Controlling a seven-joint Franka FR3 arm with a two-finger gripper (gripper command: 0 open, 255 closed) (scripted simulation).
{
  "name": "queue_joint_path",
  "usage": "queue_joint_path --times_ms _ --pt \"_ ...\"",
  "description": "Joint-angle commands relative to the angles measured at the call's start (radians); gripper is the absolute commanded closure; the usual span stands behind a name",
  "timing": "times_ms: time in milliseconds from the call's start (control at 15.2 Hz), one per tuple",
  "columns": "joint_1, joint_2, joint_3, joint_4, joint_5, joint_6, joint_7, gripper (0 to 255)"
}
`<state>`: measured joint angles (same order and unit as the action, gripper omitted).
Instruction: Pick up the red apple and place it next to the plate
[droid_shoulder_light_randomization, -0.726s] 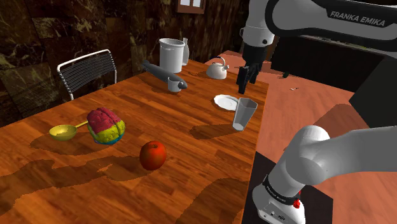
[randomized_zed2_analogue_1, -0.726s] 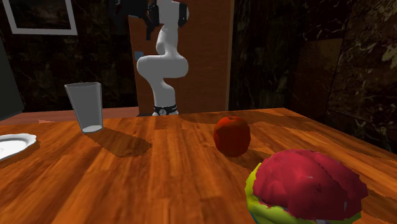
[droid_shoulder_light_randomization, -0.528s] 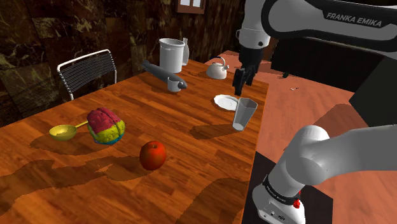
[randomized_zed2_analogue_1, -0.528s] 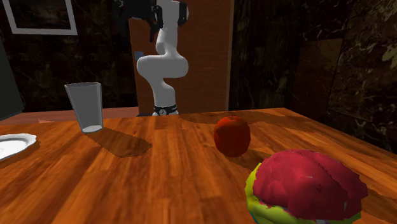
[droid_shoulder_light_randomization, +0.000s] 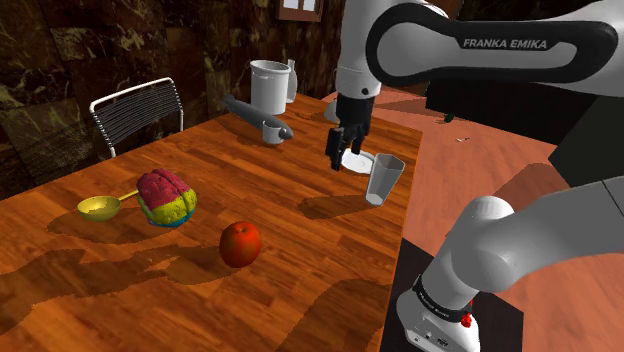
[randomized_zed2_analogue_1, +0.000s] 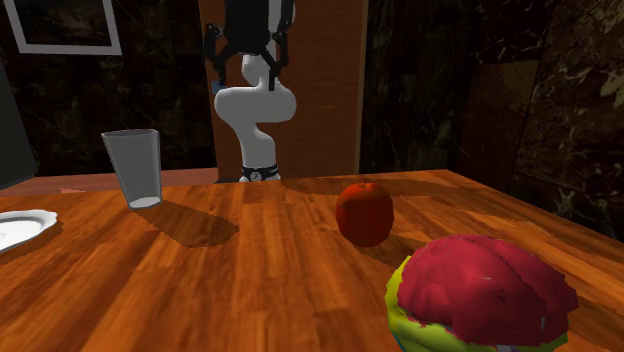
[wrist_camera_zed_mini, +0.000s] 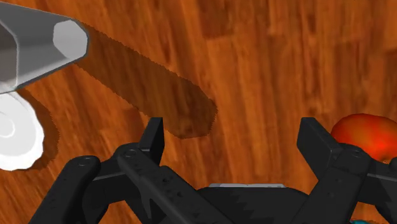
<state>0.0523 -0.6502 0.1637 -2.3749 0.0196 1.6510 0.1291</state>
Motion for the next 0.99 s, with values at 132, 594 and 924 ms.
queue_joint_path --times_ms 132,594,924 --pt "0.027 0.093 0.049 0.008 0.057 0.093 0.053 0" --pt "0.063 0.284 0.128 0.07 0.125 0.244 0.131 0" --pt "0.086 0.436 0.182 0.148 0.146 0.339 0.187 0"
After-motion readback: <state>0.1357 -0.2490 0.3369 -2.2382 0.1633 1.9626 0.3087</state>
